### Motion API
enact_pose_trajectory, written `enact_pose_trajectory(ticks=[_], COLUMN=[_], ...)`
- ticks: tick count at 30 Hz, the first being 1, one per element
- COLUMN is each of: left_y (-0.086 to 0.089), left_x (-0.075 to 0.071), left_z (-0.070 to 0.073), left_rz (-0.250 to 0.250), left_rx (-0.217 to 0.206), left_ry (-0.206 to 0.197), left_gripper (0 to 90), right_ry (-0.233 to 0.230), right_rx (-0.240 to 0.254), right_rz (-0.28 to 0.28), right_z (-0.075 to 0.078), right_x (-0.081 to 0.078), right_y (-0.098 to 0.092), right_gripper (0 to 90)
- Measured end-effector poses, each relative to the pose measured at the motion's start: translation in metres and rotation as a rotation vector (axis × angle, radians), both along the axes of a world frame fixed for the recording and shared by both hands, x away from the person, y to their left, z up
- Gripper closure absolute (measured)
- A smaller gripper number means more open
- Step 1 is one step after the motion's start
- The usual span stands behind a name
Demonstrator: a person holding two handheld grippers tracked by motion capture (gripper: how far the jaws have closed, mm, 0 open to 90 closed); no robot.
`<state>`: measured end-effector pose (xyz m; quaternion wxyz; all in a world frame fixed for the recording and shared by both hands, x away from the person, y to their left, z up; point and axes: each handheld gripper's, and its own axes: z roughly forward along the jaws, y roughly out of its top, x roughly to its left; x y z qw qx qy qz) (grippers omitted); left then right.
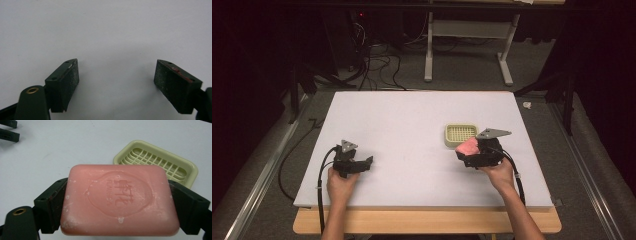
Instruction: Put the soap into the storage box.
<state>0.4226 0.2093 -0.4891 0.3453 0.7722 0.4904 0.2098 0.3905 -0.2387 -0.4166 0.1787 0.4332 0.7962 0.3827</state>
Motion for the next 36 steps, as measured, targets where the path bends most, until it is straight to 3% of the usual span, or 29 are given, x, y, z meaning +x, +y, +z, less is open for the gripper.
enact_pose_trajectory(ticks=[20,36], left_y=[0.000,0.000], left_x=[0.000,0.000], left_z=[0.000,0.000], left_rz=[0.000,0.000], left_rx=[-0.002,-0.002], left_ry=[0.000,0.001], left_gripper=[20.7,20.7], right_ry=[0.013,0.027], right_rx=[0.004,-0.003], right_rz=[-0.024,-0.094], right_z=[0.009,0.010], right_x=[0.026,0.046], right_y=[0.005,0.005], right_gripper=[13.6,13.6])
